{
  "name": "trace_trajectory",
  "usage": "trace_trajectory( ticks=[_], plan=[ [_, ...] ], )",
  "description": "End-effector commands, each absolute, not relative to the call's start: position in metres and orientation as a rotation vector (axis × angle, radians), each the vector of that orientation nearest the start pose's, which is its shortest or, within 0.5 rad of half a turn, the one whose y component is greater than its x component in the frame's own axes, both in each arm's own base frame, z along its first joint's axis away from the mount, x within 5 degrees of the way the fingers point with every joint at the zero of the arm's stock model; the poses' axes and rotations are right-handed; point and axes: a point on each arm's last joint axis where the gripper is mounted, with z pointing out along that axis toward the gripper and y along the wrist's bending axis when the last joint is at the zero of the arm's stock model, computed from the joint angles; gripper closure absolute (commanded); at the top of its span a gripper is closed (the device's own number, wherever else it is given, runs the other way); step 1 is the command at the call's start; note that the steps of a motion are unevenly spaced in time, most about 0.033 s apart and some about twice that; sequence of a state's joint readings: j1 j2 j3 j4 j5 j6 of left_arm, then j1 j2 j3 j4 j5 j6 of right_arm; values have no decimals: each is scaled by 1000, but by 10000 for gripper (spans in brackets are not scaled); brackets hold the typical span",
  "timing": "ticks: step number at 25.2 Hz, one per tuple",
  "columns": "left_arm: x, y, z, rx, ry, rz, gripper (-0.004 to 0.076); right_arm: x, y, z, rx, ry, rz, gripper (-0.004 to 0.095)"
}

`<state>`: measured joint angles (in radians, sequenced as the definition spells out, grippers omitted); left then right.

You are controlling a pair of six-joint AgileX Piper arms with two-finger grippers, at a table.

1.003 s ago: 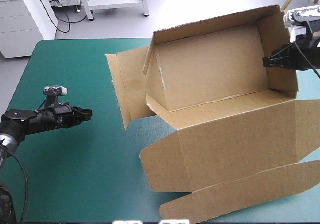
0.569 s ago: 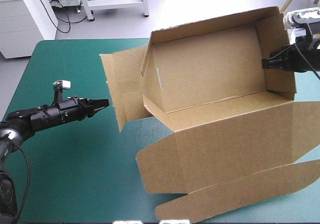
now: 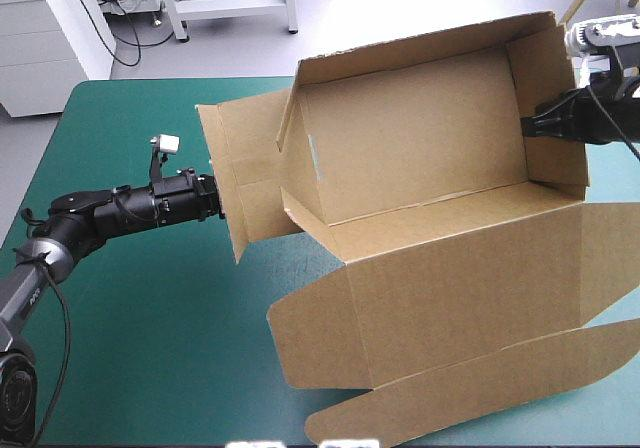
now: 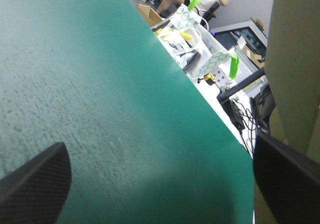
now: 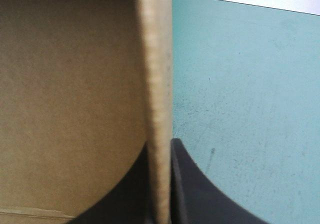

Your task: Fold the box

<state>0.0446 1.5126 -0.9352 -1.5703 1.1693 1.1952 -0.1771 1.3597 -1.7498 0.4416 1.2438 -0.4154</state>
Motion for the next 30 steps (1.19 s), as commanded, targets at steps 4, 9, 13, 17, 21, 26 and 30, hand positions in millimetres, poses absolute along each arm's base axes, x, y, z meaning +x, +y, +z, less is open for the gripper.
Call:
trace_trajectory(
  ticks=[4, 9, 13, 17, 21, 26, 30],
  plan=[
    [261, -87, 364, 512, 1745, -1520, 10, 246, -9, 503, -282, 2128, 208, 927],
    [242, -95, 398, 561, 1659, -1544, 10, 251, 3, 507, -267, 2079, 183, 923],
    [236, -101, 408, 599, 1632, -1555, 10, 253, 10, 510, -251, 2041, 169, 923],
    [231, -111, 424, 646, 1587, -1586, 11, 256, 21, 515, -230, 1987, 177, 923],
    [226, -121, 439, 689, 1560, -1572, 10, 257, 32, 519, -233, 1946, 212, 923],
    [232, -131, 449, 660, 1641, -1403, 15, 257, 40, 521, -237, 1918, 233, 923],
    [236, -141, 464, 602, 1712, -1179, 55, 257, 45, 522, -228, 1905, 240, 923]
  ],
)
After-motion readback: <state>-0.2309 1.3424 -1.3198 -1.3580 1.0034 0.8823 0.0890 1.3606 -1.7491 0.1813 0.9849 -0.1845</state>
